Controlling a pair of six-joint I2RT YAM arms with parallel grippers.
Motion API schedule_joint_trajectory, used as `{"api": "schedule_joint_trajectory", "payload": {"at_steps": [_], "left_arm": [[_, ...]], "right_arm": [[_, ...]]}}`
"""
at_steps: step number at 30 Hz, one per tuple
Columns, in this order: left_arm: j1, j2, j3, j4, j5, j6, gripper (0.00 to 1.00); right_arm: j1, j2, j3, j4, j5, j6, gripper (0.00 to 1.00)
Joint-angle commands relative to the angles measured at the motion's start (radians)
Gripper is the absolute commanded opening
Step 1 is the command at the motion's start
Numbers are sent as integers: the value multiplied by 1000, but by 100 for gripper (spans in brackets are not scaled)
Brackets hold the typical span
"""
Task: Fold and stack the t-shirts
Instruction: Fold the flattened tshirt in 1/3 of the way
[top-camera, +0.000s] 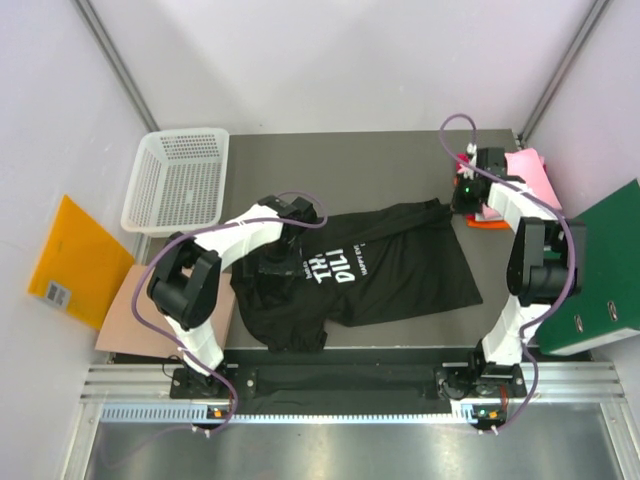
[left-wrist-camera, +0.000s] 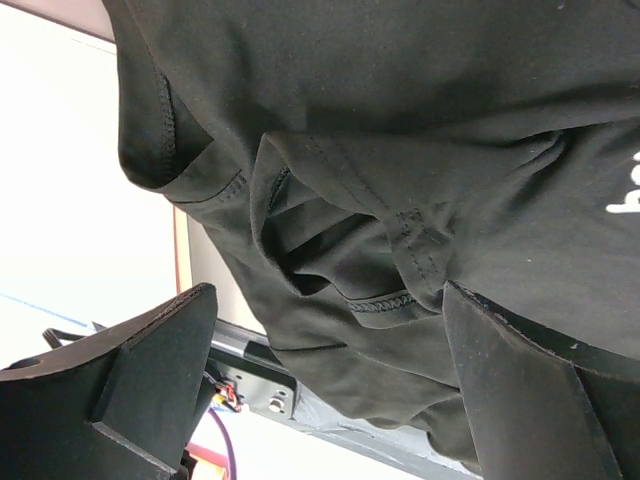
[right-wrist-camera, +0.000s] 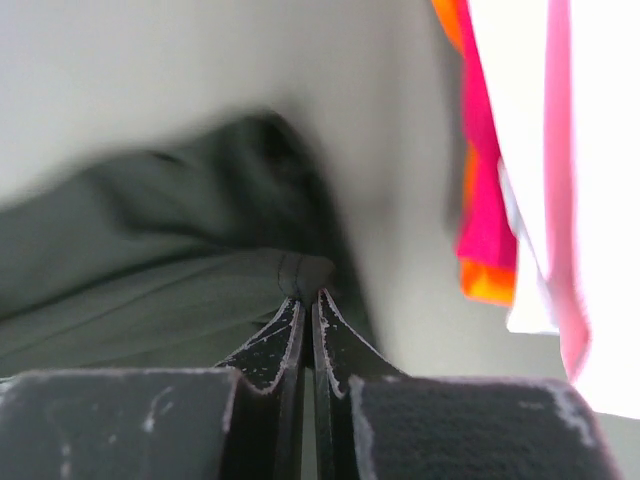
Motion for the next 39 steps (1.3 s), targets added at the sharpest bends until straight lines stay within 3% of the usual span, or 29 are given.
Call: {"api": "schedule_joint_trajectory", "payload": {"at_steps": [1,4,5,6,10,11,12,16,19,25,28,31,39], "left_arm": [[-4,3,45,-21,-13,7,99],[-4,3,57,-29,-17,8,99],[-3,5,66,-38,-28,8,99],[-4,2,69,-41,-32,8,99],[-4,0,97,-50,-68,7,99],[-3,0,116,-52,-75,5,99],[-4,2,129,-49,-88,2,99],[-3,0,195,-18,-129,19,99],[20,29,261,-12,-161,36,99],[193,123,362,15,-111,53,99],[310,149,385,38,-43,79,99],[350,202,428,9,-48,109,99],[373,331,410,-8,-3,126,99]], "right_arm": [[-5,53,25,-73,162,-13,1],[-5,104,99,-179,202,-11,1],[-5,106,110,-197,203,-11,6],[-5,87,114,-220,188,-13,24],[-5,-23,66,-207,99,-19,57],[-5,-46,56,-199,85,-16,71],[-5,-81,49,-190,64,-11,99],[-5,-100,44,-112,19,-2,100],[-5,-14,100,-85,-25,3,100],[-5,216,263,-67,-99,33,99],[-5,293,326,-78,-108,39,94],[-5,334,361,-85,-120,36,90],[-5,399,394,-134,-166,52,73]]}}
